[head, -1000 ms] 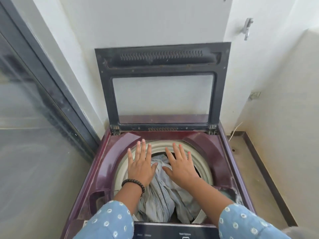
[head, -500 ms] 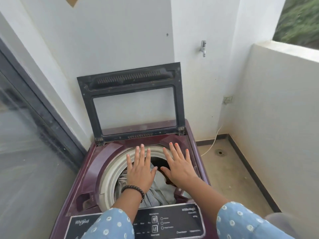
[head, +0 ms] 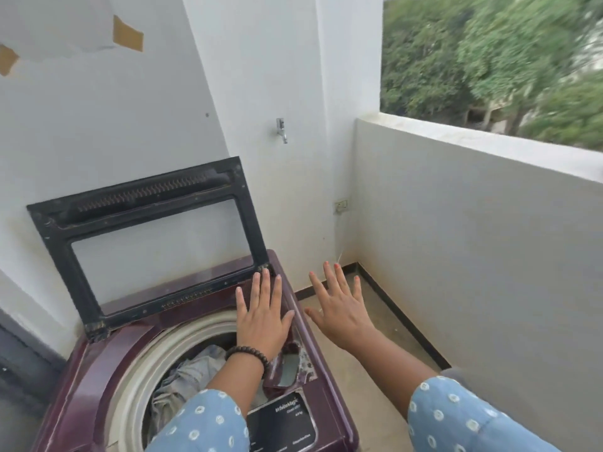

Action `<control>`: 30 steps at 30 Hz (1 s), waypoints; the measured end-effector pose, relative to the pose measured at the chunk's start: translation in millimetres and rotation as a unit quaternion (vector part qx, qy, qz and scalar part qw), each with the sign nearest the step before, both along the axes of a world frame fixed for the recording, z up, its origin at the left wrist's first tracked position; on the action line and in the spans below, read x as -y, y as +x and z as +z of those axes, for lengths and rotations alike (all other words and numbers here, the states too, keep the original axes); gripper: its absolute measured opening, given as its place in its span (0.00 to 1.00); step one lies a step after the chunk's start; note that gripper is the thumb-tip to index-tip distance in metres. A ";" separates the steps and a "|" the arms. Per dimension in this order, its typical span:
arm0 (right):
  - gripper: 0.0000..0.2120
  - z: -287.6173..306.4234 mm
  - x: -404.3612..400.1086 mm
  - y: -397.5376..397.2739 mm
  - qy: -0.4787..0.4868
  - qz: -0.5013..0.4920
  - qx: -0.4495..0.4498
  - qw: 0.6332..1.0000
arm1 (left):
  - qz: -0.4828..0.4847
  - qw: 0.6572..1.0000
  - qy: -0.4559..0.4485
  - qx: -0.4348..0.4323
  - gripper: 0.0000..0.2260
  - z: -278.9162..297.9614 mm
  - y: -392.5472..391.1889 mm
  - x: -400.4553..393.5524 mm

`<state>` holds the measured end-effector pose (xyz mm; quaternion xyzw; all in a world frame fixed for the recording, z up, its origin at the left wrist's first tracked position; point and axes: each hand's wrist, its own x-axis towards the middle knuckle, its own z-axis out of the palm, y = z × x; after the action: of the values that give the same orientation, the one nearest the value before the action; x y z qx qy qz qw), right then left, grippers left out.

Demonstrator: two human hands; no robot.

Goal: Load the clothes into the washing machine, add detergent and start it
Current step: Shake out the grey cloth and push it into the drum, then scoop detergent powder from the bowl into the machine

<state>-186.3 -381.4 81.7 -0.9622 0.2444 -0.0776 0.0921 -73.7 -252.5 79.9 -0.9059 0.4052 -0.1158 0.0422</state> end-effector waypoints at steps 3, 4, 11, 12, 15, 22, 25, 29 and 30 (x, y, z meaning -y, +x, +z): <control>0.33 2.5 19.1 -17.4 -0.008 -0.052 0.003 0.999 | -0.037 0.999 -0.004 -0.027 0.31 8.1 -4.5 31.1; 0.33 3.8 24.8 -23.4 -0.006 -0.069 0.005 0.998 | -0.052 0.998 0.002 -0.026 0.32 10.0 -6.1 40.9; 0.33 4.2 59.0 -59.0 0.005 -0.182 0.011 0.983 | -0.163 0.985 -0.002 -0.057 0.32 9.5 -24.6 97.6; 0.33 3.8 62.0 -64.2 0.006 -0.192 0.011 0.981 | -0.168 0.984 0.001 -0.062 0.32 7.0 -26.2 103.1; 0.33 3.1 71.5 -85.0 0.003 -0.231 0.015 0.973 | -0.193 0.978 0.010 -0.077 0.31 -2.9 -34.7 122.1; 0.33 14.5 103.6 -135.8 -0.004 -0.299 0.014 0.954 | -0.267 0.958 0.002 -0.103 0.32 6.5 -78.8 177.6; 0.33 20.7 130.9 -155.5 -0.006 -0.325 0.035 0.945 | -0.297 0.949 -0.003 -0.105 0.33 12.1 -99.9 207.2; 0.33 25.7 169.5 -179.0 0.007 -0.341 0.065 0.938 | -0.309 0.943 -0.017 -0.122 0.32 21.5 -126.5 250.4; 0.33 26.7 180.6 -186.2 0.010 -0.343 0.072 0.937 | -0.308 0.942 -0.021 -0.131 0.32 23.5 -135.0 262.4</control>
<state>-372.5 -562.0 108.4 -0.8108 0.5529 -0.1711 0.0870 -208.6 -514.9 103.4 -0.7445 0.6640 -0.0121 -0.0684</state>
